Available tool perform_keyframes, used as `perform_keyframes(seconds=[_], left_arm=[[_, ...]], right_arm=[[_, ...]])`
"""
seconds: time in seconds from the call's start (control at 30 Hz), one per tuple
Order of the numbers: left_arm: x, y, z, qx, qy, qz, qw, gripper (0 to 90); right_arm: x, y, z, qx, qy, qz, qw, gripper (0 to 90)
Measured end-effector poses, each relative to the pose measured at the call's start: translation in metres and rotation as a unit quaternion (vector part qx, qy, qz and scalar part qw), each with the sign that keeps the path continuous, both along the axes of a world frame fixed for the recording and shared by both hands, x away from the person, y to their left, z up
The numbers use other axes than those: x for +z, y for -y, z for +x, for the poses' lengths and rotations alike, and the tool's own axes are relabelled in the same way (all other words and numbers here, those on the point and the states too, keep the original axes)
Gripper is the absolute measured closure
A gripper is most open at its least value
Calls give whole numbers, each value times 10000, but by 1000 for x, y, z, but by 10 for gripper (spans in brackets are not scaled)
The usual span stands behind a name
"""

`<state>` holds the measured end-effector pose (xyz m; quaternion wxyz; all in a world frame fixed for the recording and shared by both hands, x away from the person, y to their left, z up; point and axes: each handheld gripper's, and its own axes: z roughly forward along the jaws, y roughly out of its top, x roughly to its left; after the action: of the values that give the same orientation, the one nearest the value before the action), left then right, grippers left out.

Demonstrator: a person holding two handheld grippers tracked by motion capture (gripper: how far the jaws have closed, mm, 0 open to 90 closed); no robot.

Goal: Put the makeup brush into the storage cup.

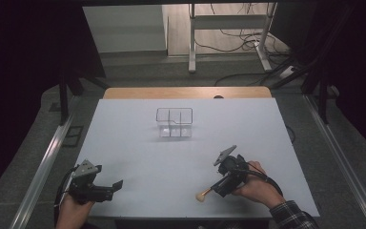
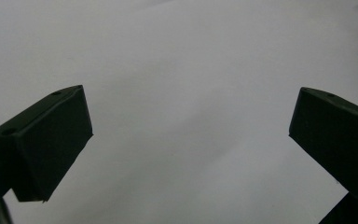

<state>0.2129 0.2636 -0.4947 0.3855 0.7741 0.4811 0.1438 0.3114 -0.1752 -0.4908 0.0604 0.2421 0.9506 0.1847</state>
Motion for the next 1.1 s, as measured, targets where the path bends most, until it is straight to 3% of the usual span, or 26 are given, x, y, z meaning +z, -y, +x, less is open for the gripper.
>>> perform_keyframes(seconds=[0.33,0.83,1.1], left_arm=[[0,0,0,-9,5,3,10000,0],[0,0,0,-18,-10,8,10000,0],[0,0,0,-33,-28,37,10000,0]], right_arm=[[-3,-16,1,289,-47,-82,9995,58],[-14,-11,3,464,-123,-277,9985,100],[-17,-10,4,528,-155,-252,9982,144]])
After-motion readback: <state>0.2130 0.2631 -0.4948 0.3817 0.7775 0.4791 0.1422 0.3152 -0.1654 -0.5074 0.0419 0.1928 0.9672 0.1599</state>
